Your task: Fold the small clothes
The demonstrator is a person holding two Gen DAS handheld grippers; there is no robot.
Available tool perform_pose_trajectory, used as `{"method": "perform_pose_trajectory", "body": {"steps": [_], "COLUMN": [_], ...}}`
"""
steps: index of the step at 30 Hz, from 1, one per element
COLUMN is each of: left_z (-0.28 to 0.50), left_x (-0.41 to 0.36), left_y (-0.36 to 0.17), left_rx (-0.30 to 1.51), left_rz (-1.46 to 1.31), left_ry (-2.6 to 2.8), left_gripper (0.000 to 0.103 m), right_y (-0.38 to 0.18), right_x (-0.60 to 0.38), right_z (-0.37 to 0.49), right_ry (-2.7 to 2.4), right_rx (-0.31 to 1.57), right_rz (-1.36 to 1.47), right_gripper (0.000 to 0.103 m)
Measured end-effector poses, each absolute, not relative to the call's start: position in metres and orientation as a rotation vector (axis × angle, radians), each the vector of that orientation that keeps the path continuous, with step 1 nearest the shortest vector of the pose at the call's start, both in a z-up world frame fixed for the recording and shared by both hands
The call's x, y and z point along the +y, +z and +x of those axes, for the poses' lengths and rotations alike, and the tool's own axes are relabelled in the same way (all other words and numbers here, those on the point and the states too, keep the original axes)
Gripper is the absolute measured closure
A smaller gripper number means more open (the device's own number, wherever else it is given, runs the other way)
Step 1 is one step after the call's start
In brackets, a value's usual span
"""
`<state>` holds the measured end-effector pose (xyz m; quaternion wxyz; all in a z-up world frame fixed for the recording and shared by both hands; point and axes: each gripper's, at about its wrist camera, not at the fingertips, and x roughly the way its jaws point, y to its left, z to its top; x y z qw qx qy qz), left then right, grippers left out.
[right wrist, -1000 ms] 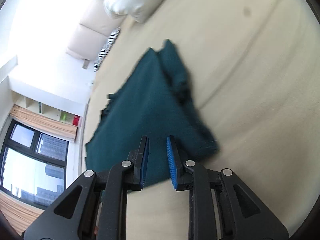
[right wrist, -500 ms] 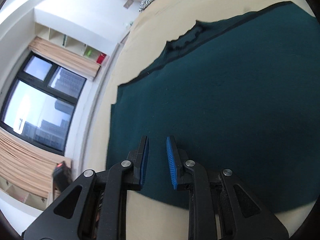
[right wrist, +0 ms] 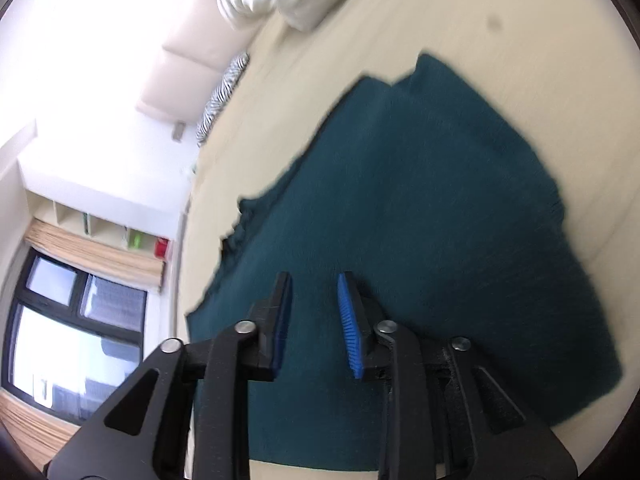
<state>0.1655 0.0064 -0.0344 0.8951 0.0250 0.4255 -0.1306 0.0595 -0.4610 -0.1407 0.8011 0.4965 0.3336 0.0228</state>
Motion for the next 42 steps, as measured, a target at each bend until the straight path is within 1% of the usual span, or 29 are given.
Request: {"method": "perform_pose_trajectory", "body": {"steps": [3,8,9,11,14,15,17,19,21,22,23,24,25,27,29,31,33,34,35,37,39,41,42], "left_z": [0.193,0.231,0.239,0.253,0.249,0.246,0.244,0.244,0.244,0.245,0.245,0.245,0.244,0.244,0.242,0.235,0.228,0.226,0.223,0.22,0.216,0.211,0.209], "left_x": [-0.023,-0.051,-0.054,-0.051,-0.035,-0.033,-0.03,-0.024,-0.021,-0.021,-0.021,-0.021,-0.019,-0.018,-0.019,-0.02,-0.019,-0.018,-0.016,-0.012,-0.011,-0.011,-0.011], "left_y": [-0.035,-0.056,-0.064,-0.086,-0.102,-0.103,-0.103,-0.103,-0.104,-0.105,-0.105,-0.105,-0.105,-0.104,-0.103,-0.102,-0.103,-0.103,-0.104,-0.104,-0.105,-0.105,-0.105], "left_rx": [0.854,0.849,0.852,0.899,0.869,0.861,0.854,0.855,0.852,0.849,0.847,0.847,0.847,0.852,0.86,0.867,0.868,0.869,0.874,0.883,0.892,0.894,0.894], "left_rz": [0.12,0.179,0.191,0.205,0.159,0.158,0.151,0.119,0.098,0.094,0.092,0.089,0.087,0.08,0.08,0.076,0.069,0.065,0.059,0.045,0.053,0.066,0.065], "left_ry": [-0.281,-0.249,-0.237,-0.209,-0.237,-0.245,-0.258,-0.274,-0.285,-0.289,-0.291,-0.294,-0.295,-0.291,-0.279,-0.265,-0.262,-0.263,-0.264,-0.266,-0.266,-0.264,-0.264], "left_gripper": [0.051,0.051,0.051,0.051,0.047,0.047,0.047,0.047,0.047,0.047,0.047,0.047,0.047,0.047,0.046,0.043,0.042,0.042,0.042,0.042,0.042,0.042,0.042], "right_y": [-0.13,-0.123,-0.122,-0.126,-0.146,-0.151,-0.164,-0.167,-0.174,-0.178,-0.179,-0.175,-0.172,-0.164,-0.16,-0.148,-0.138,-0.134,-0.13,-0.129,-0.138,-0.151,-0.158], "right_x": [-0.437,-0.395,-0.388,-0.382,-0.386,-0.382,-0.404,-0.434,-0.473,-0.49,-0.504,-0.516,-0.523,-0.543,-0.553,-0.547,-0.525,-0.513,-0.494,-0.458,-0.421,-0.399,-0.397], "right_z": [0.074,0.11,0.117,0.128,0.154,0.166,0.176,0.18,0.171,0.165,0.159,0.151,0.145,0.124,0.102,0.079,0.064,0.057,0.052,0.048,0.052,0.056,0.056], "right_ry": [0.184,0.326,0.344,0.375,0.351,0.344,0.349,0.279,0.196,0.178,0.158,0.119,0.091,-0.014,-0.089,-0.029,0.065,0.108,0.158,0.251,0.327,0.315,0.3], "right_rx": [0.742,0.799,0.811,0.851,0.895,0.885,0.833,0.777,0.718,0.692,0.676,0.659,0.645,0.614,0.593,0.569,0.572,0.583,0.611,0.67,0.784,0.875,0.889], "right_rz": [1.004,0.909,0.886,0.87,0.89,0.928,1.027,1.074,1.117,1.142,1.15,1.136,1.121,1.113,1.144,1.156,1.145,1.127,1.097,1.035,0.939,0.859,0.855], "right_gripper": [0.076,0.076,0.075,0.071,0.072,0.072,0.074,0.072,0.076,0.084,0.088,0.088,0.086,0.085,0.078,0.077,0.074,0.064,0.058,0.058,0.058,0.06,0.06]}}
